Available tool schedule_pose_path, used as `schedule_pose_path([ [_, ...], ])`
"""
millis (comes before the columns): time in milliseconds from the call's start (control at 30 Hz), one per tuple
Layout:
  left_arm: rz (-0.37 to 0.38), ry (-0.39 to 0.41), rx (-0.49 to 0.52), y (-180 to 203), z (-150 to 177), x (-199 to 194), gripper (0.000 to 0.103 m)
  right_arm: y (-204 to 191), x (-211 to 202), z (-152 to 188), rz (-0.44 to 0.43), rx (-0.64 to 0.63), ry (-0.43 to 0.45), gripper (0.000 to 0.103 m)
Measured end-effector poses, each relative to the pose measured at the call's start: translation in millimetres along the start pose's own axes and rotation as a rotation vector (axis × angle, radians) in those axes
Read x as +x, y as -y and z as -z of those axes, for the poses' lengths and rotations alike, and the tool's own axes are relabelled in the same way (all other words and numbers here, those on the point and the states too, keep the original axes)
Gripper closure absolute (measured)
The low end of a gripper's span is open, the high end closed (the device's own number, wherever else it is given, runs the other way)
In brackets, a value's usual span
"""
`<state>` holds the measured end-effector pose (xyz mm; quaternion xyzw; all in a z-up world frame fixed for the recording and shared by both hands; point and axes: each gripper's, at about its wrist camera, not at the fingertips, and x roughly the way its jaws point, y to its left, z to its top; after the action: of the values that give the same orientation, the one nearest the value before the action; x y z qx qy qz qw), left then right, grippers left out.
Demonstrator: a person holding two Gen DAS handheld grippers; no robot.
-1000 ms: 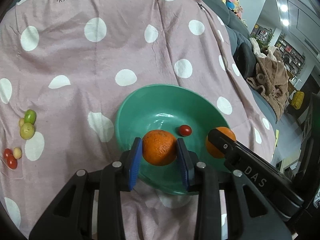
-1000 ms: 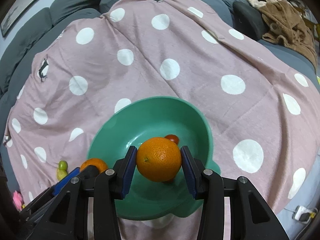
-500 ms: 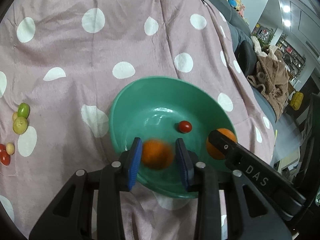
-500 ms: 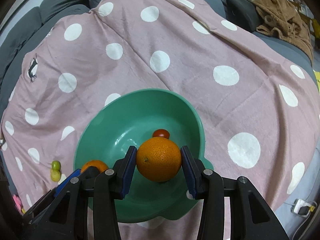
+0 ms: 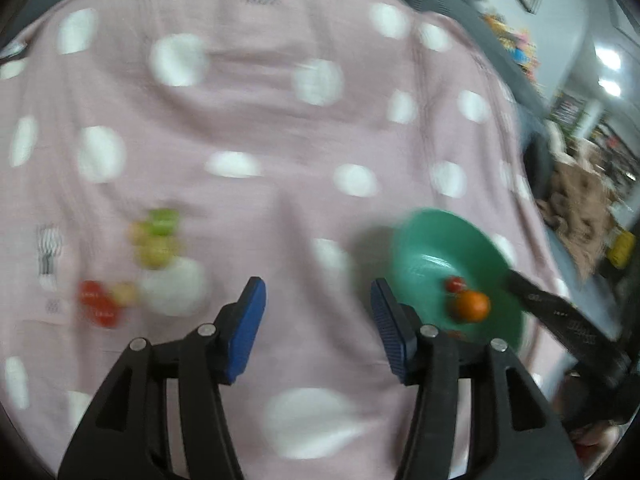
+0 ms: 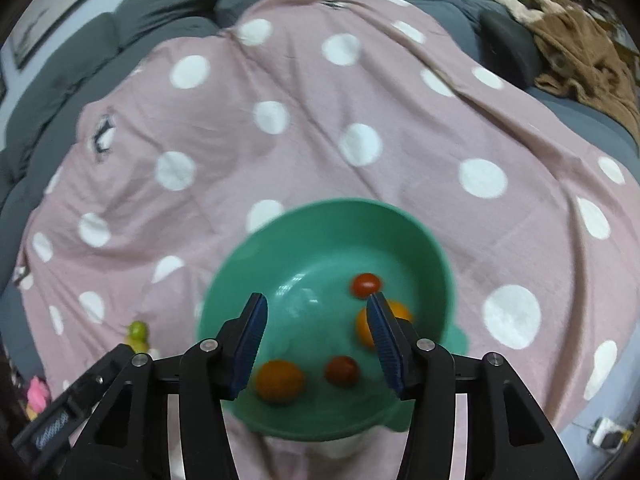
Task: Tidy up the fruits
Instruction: 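Open both grippers to drop the oranges into the green bowl, then return to the fruit and grasp the yellow-green pear with the left gripper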
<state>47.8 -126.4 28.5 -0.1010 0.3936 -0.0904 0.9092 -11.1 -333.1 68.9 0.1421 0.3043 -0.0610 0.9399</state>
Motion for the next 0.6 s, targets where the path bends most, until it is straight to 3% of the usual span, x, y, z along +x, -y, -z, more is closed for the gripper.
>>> schedule_pose_path([
  [133,-0.106,0.014,-0.086,-65,-7,-5,0.049,-28,4,5,-0.086,-0.051,-0.016,0.050],
  [267,-0.103,-0.025,-0.192,-112,-11,12,0.049,-57,17,15,-0.152,-0.098,-0.059,0.050],
  [400,-0.059,-0.066,-0.255,-134,-13,42,0.050,-90,36,28,-0.200,-0.146,-0.112,0.050],
  [467,-0.068,-0.118,-0.257,-137,-18,64,0.051,-99,40,33,-0.214,-0.150,-0.124,0.050],
  [600,-0.095,-0.122,-0.238,-136,-24,88,0.051,-114,47,41,-0.243,-0.198,-0.138,0.050],
])
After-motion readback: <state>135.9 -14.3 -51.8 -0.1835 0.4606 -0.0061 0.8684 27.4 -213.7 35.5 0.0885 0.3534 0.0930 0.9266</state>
